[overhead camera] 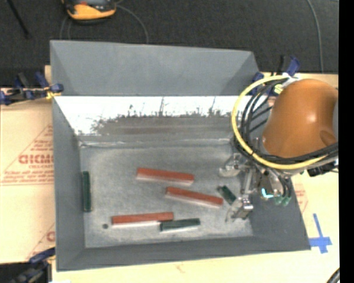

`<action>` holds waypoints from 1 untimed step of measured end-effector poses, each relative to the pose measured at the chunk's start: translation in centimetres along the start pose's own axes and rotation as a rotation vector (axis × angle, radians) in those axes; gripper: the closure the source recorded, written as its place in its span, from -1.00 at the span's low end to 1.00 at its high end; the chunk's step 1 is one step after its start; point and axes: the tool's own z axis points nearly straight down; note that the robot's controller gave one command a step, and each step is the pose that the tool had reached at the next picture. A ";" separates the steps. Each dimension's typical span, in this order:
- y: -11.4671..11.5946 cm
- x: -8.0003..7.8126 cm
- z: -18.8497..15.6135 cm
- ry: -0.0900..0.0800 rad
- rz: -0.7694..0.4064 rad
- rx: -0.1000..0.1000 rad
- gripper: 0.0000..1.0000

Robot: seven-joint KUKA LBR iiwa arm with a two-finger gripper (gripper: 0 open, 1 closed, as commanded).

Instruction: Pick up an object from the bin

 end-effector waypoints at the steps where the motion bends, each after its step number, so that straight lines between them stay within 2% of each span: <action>1: 0.0 -0.2 -0.4 -0.008 -0.002 0.001 -1.00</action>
Offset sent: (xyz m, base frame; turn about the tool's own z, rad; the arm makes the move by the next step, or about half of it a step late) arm 0.0150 -0.0394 -0.1168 0.1141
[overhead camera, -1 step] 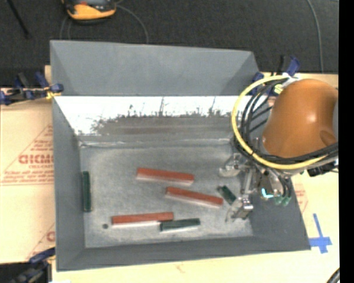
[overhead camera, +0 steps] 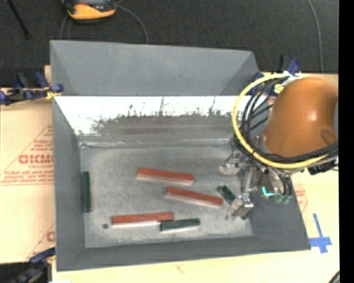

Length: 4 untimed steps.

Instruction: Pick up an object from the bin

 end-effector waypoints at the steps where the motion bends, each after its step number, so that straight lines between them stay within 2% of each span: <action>1: -4.0 -1.2 12.2 0.005 0.115 -0.001 1.00; 2: -4.0 -1.4 12.0 0.000 0.113 0.000 -1.00; 3: -4.0 -1.4 12.0 0.000 0.112 0.000 -1.00; 4: 0.0 -6.7 15.6 0.009 -0.079 0.002 1.00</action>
Offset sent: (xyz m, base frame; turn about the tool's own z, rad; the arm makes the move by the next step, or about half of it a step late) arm 0.0000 0.0000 0.0000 0.0000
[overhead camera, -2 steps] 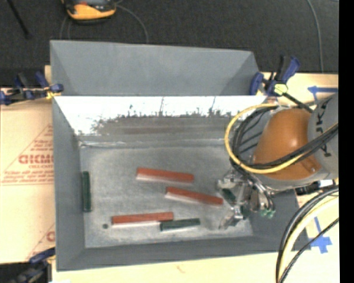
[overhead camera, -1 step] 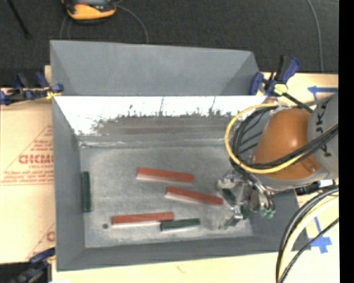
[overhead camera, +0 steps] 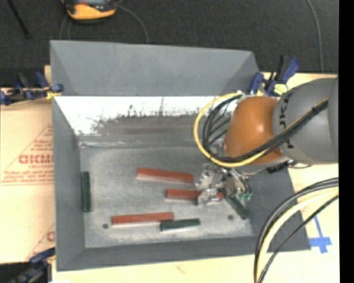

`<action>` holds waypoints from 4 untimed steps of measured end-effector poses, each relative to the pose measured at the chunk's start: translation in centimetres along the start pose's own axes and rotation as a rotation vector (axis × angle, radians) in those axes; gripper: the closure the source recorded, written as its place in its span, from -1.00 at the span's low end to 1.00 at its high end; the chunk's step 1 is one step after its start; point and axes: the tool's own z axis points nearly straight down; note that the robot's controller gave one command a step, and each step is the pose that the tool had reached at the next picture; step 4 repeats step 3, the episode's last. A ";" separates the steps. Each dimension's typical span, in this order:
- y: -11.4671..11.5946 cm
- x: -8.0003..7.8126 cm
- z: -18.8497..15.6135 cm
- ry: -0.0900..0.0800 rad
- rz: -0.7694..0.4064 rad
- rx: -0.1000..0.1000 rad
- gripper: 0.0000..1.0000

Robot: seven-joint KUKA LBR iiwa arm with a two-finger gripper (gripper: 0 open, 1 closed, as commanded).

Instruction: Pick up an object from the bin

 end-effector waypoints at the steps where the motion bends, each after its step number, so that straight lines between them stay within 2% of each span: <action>1: 0.0 0.0 0.0 0.000 -0.001 0.000 1.00; 2: 0.3 1.4 -17.7 -0.017 -0.030 0.000 1.00; 4: 0.3 1.4 -17.5 -0.014 -0.030 -0.001 1.00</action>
Offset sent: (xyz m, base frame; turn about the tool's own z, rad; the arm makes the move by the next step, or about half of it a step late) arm -0.0156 0.0030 0.1726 -0.0335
